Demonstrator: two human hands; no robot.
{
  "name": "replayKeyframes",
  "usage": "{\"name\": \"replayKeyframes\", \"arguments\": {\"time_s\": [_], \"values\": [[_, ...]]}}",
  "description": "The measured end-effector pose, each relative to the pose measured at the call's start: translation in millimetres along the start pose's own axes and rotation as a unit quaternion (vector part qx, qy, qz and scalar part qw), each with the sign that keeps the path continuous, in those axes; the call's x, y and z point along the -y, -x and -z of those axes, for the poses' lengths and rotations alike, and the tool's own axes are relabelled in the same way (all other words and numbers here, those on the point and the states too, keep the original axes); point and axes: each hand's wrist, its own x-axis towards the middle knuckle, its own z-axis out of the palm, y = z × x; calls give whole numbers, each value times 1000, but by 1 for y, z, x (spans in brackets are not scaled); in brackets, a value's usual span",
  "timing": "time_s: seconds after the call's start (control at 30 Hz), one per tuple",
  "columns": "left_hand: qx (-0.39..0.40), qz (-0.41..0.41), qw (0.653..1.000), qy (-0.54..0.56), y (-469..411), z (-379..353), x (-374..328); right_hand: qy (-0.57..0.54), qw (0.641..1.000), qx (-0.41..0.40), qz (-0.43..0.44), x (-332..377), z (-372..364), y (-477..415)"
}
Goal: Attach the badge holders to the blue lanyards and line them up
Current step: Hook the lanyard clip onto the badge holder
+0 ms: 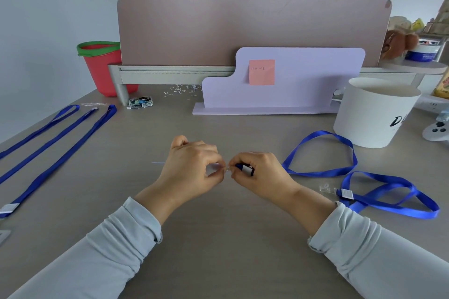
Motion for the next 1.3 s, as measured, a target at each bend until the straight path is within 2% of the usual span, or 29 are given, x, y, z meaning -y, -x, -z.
{"name": "replayKeyframes", "arguments": {"time_s": [0.33,0.53,0.73,0.93,1.17,1.3], "values": [[-2,36,998,-47,-1,1,-7,-8,999,-39,31,1,2,-2],[4,19,998,-60,-2,2,-7,11,999,-20,48,-1,0,-2],[-8,43,999,-11,-2,5,-10,-20,997,-29,69,4,1,-1],[13,41,997,68,-2,7,1,-37,998,-12,58,1,1,0],[15,1,1000,1,-2,9,0,-7,996,-14,89,3,3,-1],[6,-9,1000,1,-2,10,-1,-15,996,-22,88,3,4,-2]]}}
